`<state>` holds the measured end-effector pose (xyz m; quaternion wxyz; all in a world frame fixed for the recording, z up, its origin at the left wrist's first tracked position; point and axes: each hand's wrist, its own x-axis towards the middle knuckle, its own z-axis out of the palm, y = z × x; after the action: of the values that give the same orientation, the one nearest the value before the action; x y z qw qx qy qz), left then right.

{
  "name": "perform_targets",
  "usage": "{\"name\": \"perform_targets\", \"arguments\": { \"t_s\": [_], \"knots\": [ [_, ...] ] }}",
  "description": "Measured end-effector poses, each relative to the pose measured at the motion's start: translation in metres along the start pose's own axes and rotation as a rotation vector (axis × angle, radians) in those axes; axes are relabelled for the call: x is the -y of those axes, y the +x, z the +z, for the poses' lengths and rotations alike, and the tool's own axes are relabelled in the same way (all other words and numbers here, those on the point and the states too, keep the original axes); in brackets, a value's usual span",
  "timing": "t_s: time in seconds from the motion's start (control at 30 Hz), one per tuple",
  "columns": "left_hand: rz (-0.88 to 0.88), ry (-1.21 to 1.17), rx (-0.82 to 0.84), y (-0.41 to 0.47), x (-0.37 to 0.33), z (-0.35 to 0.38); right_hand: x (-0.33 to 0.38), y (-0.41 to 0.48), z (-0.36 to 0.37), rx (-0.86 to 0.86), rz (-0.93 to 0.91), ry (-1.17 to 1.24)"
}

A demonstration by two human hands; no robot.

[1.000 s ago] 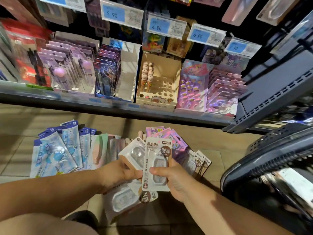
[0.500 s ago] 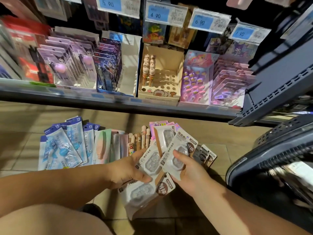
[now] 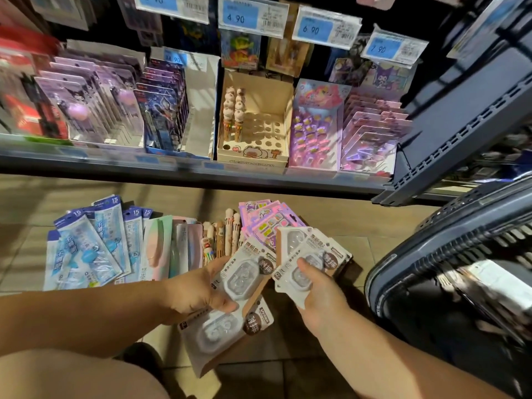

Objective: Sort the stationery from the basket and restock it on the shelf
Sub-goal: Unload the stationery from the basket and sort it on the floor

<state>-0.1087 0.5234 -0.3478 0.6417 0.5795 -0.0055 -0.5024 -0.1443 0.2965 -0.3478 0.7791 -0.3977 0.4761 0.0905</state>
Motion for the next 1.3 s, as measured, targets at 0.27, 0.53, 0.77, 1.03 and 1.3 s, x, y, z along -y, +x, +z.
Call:
{"name": "perform_targets", "arguments": {
  "t_s": [0.27, 0.53, 0.77, 1.03, 1.3],
  "knots": [
    [0.011, -0.028, -0.104, -0.016, 0.004, 0.002, -0.007, 0.044, -0.049, -0.361, -0.142, -0.028],
    [0.047, -0.09, -0.164, -0.032, 0.004, -0.004, 0.002, 0.097, -0.039, -0.352, -0.206, -0.028],
    [0.103, -0.208, -0.196, -0.041, 0.007, 0.0, 0.004, 0.153, -0.055, -0.456, -0.126, -0.674],
    [0.086, -0.252, -0.213, -0.038, 0.006, 0.003, 0.016, 0.073, -0.02, -0.388, -0.283, -1.264],
    [0.07, -0.182, -0.094, -0.043, -0.005, 0.015, -0.008, -0.033, 0.03, 0.316, -0.277, -0.77]
  ]
}}
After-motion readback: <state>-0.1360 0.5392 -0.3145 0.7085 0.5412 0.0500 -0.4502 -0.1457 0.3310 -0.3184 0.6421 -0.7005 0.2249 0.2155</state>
